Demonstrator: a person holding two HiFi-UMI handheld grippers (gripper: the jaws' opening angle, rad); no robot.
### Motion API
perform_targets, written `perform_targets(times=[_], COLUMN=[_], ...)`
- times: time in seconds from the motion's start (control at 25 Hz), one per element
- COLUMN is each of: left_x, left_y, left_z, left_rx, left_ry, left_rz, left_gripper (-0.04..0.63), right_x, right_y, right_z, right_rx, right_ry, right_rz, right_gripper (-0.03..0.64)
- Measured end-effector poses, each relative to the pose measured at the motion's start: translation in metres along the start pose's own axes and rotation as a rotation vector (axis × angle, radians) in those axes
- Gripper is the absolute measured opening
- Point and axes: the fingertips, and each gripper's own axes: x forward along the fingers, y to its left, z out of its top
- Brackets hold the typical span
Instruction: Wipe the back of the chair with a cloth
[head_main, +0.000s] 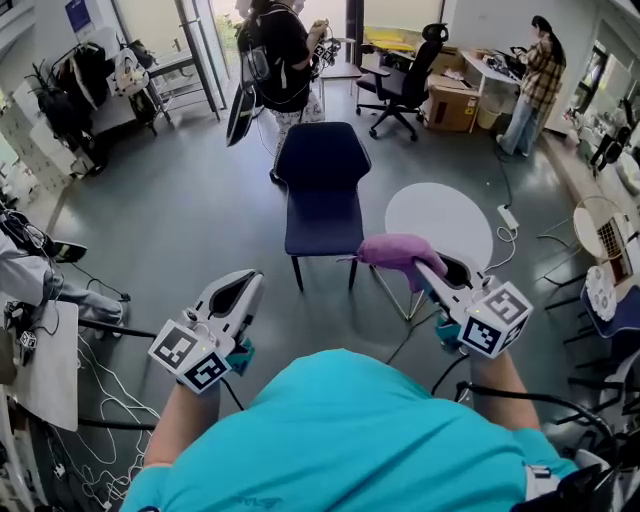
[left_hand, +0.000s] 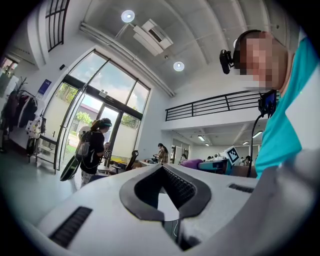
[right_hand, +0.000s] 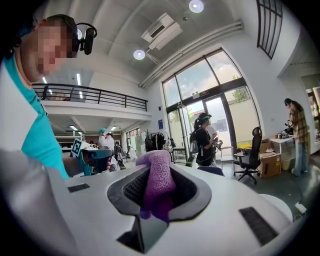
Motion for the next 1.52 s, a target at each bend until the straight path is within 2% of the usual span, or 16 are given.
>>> perform_targets(times=[0.24,0.6,0.8,1.04,1.28,1.52], left_x=[0.035,0.107,0.128,0.125,0.126,0.131], left_y=[-0.027,-0.076,-0.072,0.006,0.129,0.245], left_z=[0.000,-0.013,-0.024,-0.026,-0.005,0.029], left_rx=[0.017,0.012,0.010,-0.023,-0.032,0.016], left_ry=[-0.005,0.008,0.039,0.029,0.017,0.025], left_rz=[-0.013,-0.035,-0.043,-0.047,-0.096,-0.148], left_gripper=[0.003,0.003,0.003,0.003,0.003,0.003], right_x=[-0.029,-0.085,-0.077,-0.001,0.117,0.229], right_y=[-0.023,-0.085,-0.110,-0.106,-0.100,-0.100], right_z=[0.004,0.006,-0.007,-0.009,0.018,0.055], right_rx=[-0.010,-0.034,-0.004,-0.012,-0.021,-0.049], right_ry=[-0.005,-0.001,0.015,0.044,0.030,0.008], right_rz=[0.024,0.034,0.039,0.043,-0.001,-0.045], right_gripper=[0.084,0.084,0.084,0.084,0.084,0.086])
